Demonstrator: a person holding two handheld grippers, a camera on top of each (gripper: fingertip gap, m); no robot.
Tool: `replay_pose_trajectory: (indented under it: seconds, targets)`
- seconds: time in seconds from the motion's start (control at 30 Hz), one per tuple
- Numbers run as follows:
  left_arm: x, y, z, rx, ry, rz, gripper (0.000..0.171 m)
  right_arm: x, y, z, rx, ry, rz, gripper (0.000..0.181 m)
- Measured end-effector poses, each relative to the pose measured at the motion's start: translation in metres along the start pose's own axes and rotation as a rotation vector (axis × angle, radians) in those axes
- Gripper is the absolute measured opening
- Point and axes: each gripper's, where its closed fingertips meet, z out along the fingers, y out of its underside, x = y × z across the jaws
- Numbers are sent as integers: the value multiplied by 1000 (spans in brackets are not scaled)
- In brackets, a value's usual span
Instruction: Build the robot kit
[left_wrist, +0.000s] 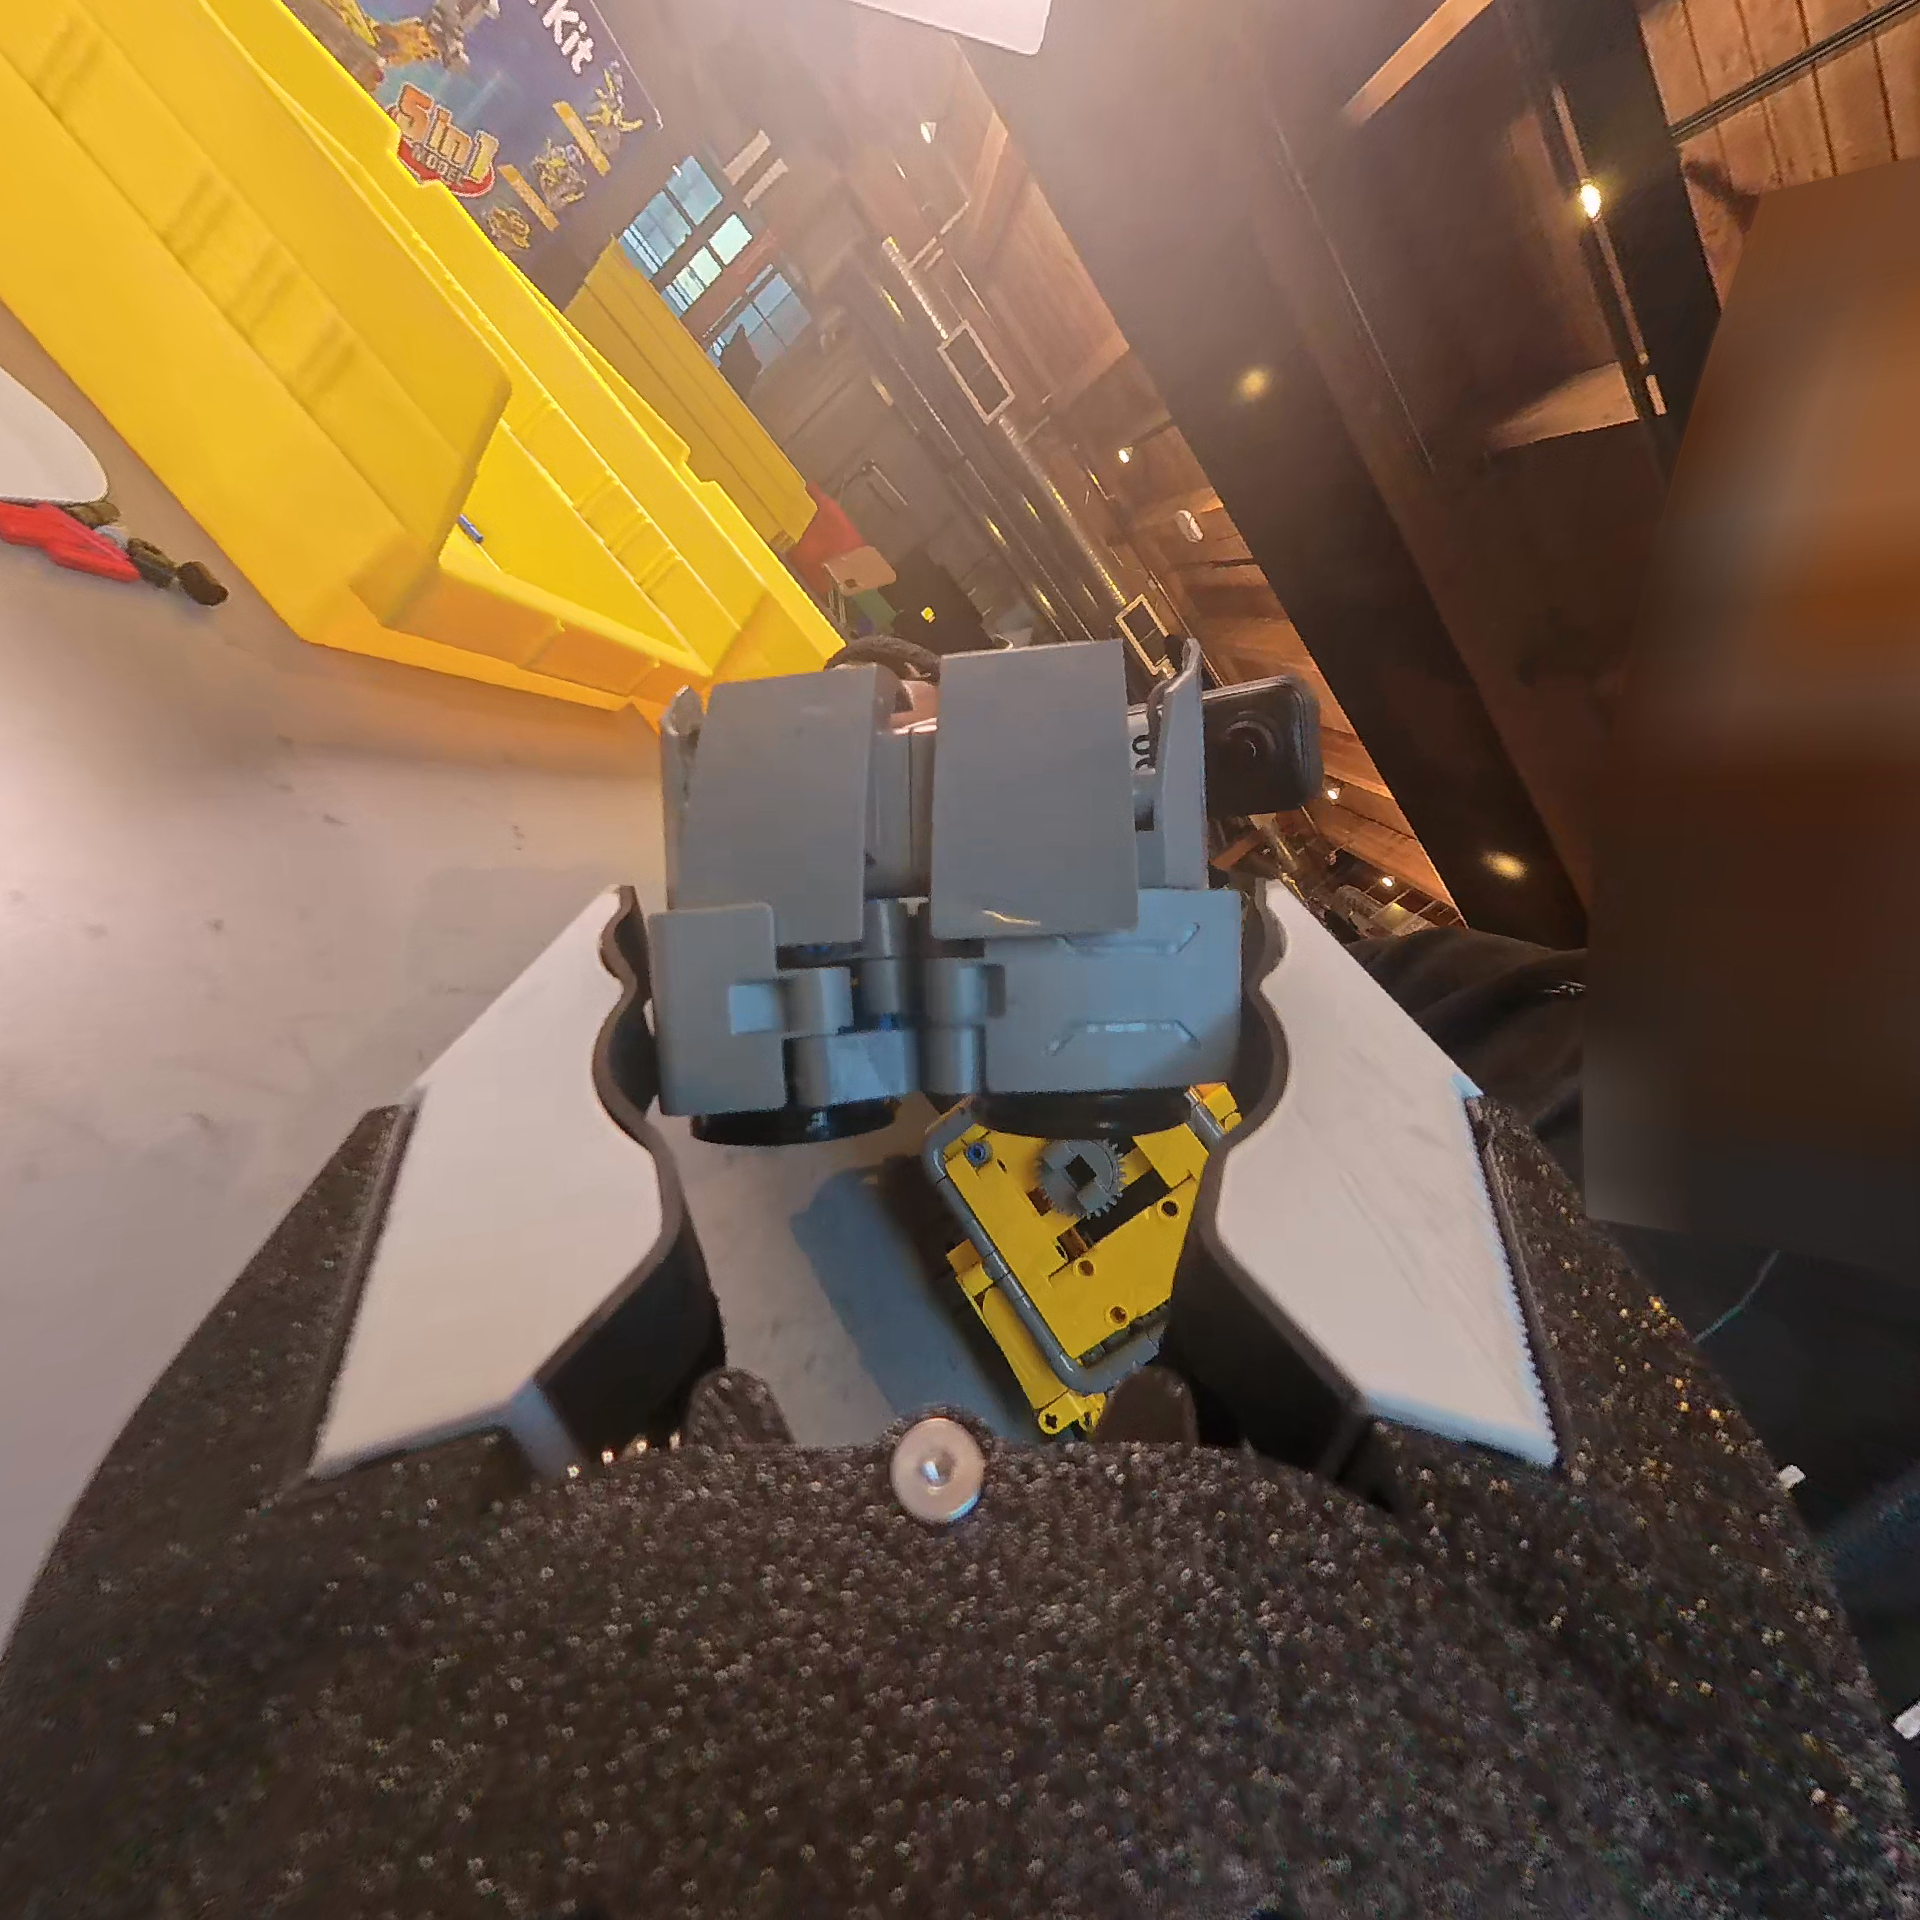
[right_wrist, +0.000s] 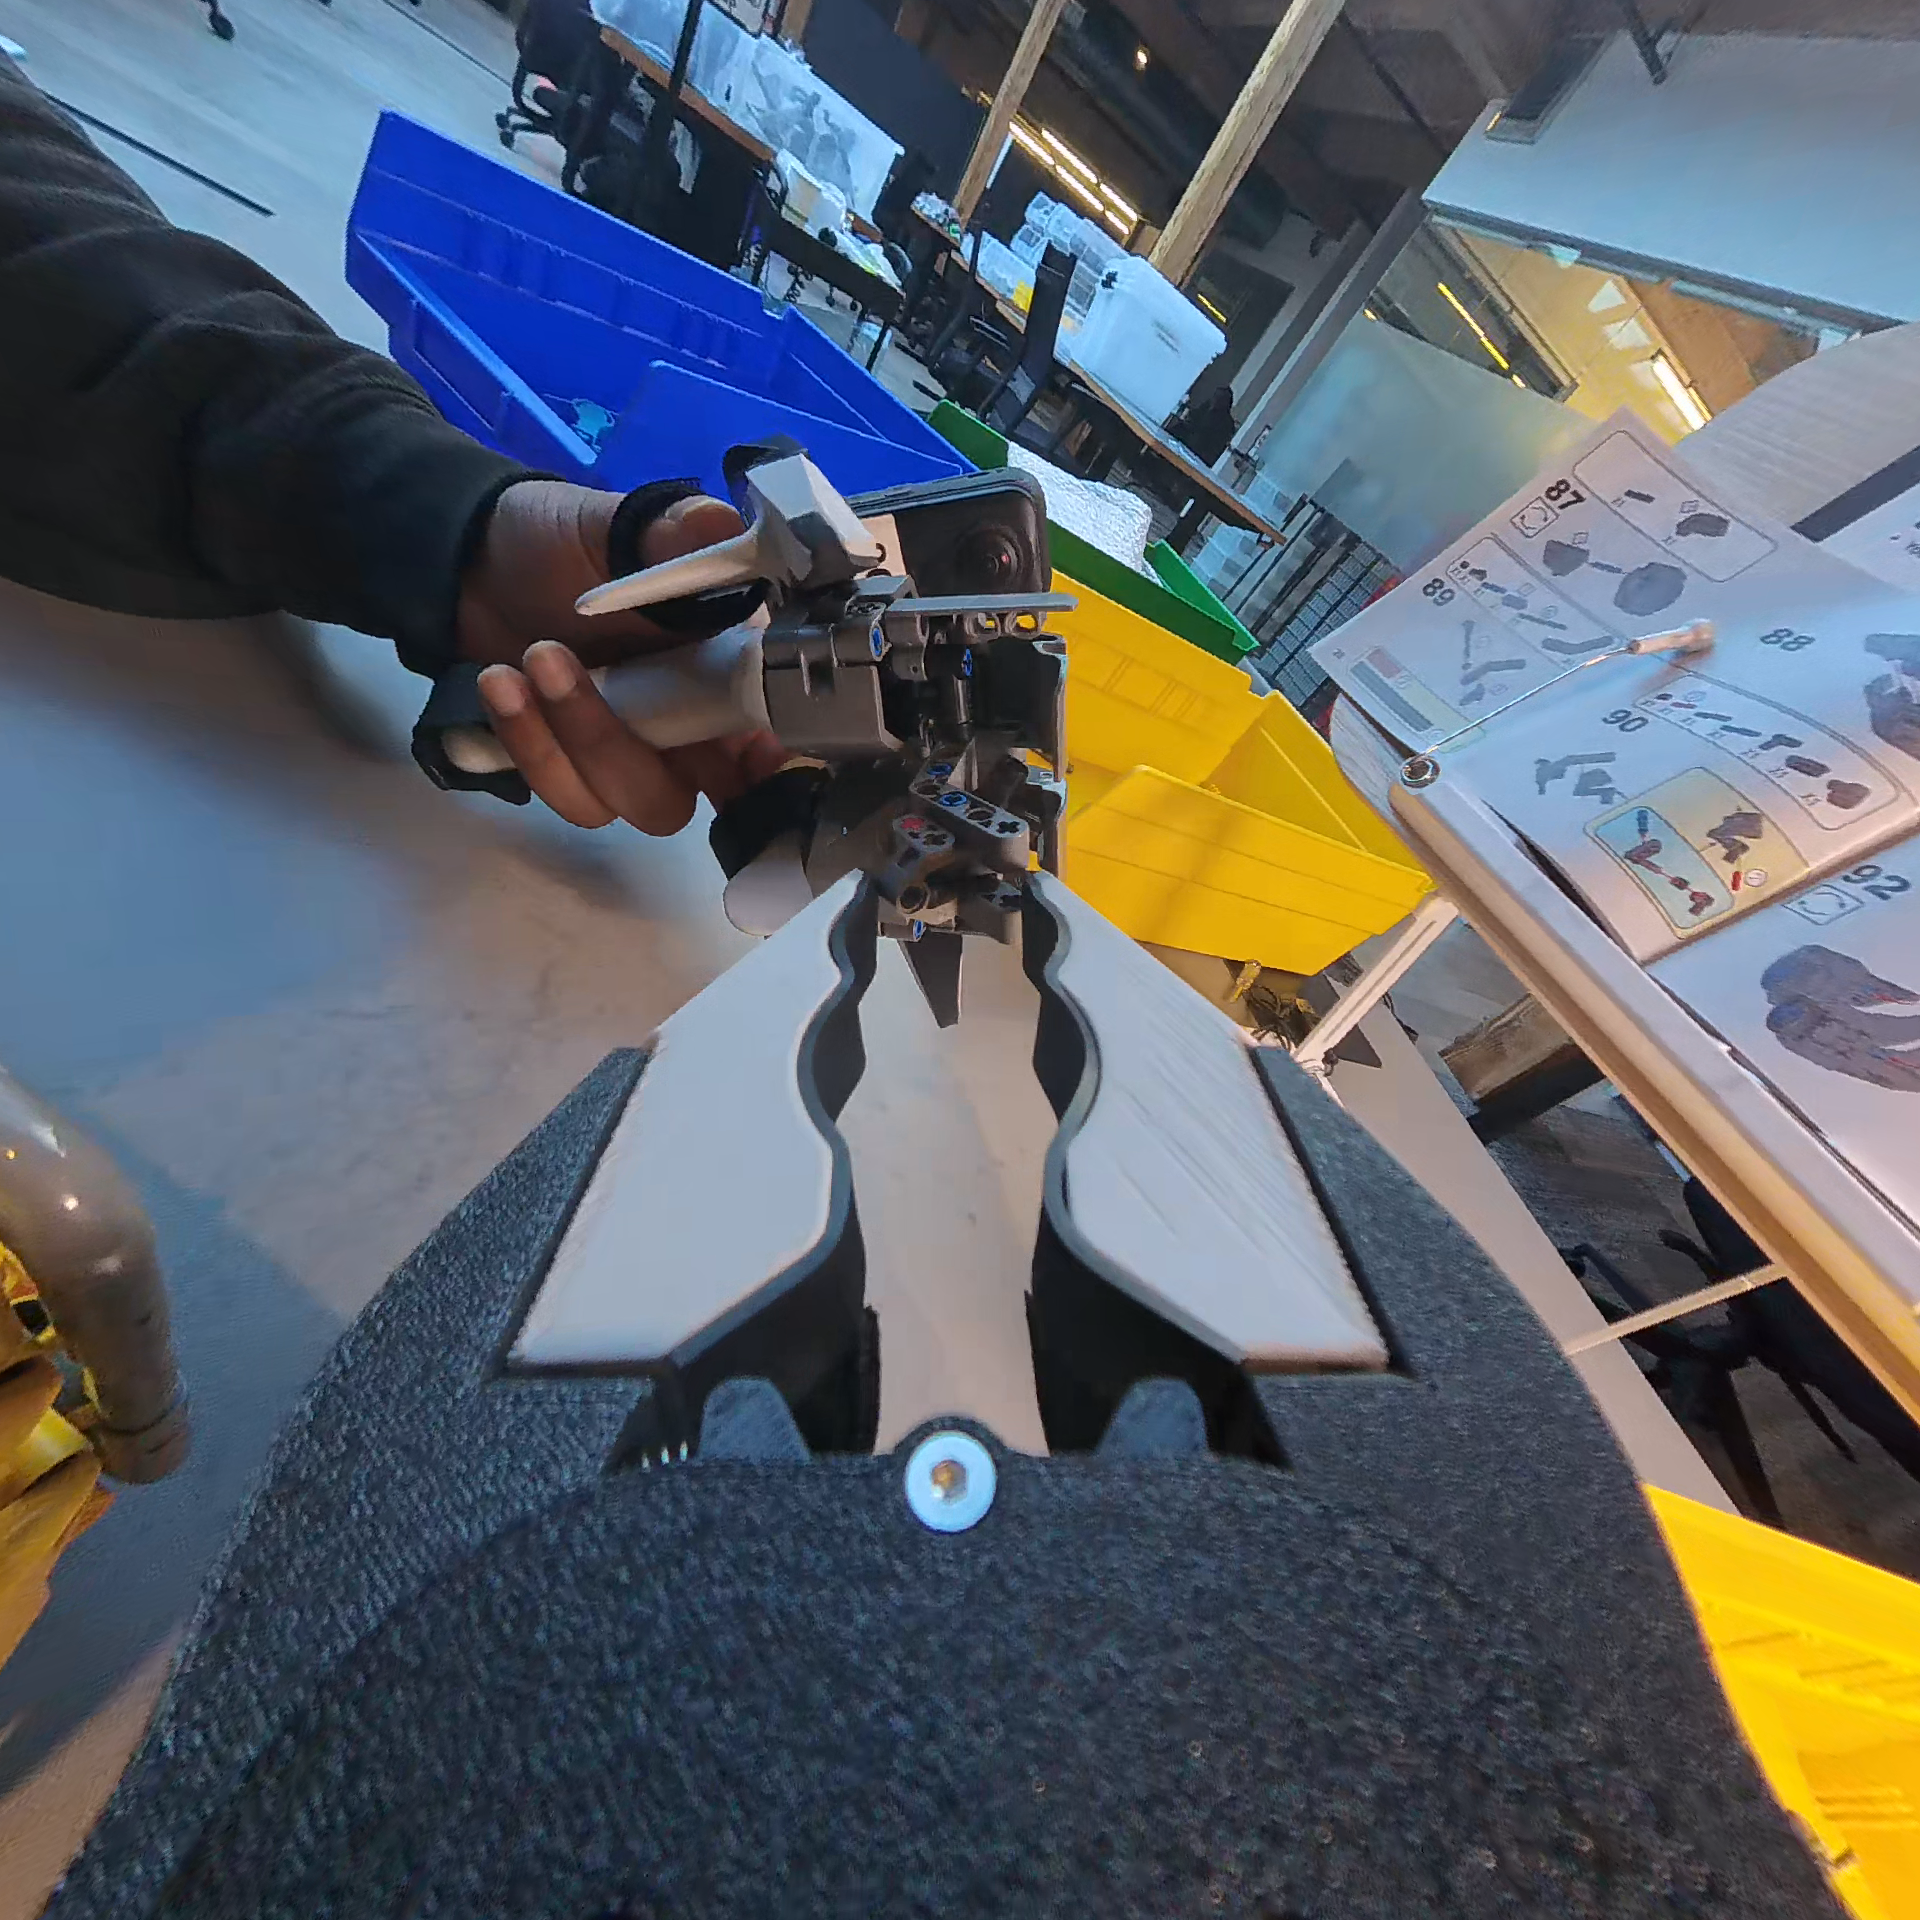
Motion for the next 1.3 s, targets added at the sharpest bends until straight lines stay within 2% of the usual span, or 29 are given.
replay_pose_trajectory:
  seconds: [0.07,0.13,0.6,0.7,0.9,1.3]
  targets:
    - [-1,-1,-1,7,-3,-2,112,-1,0,0,-1,-3,-5,24]
    - [-1,-3,-2,19,-1,-9,112,-1,0,0,2,-1,-13,10]
    - [-7,-10,-2,104,-5,-99,111,-3,4,5,-19,16,-17,16]
    - [-6,-9,0,106,3,-110,111,-1,4,5,-18,26,-7,10]
    - [-3,-8,1,98,28,-126,112,-1,0,3,6,-12,68,9]
    - [-2,-6,3,98,34,-137,111,-1,0,1,84,-120,368,8]
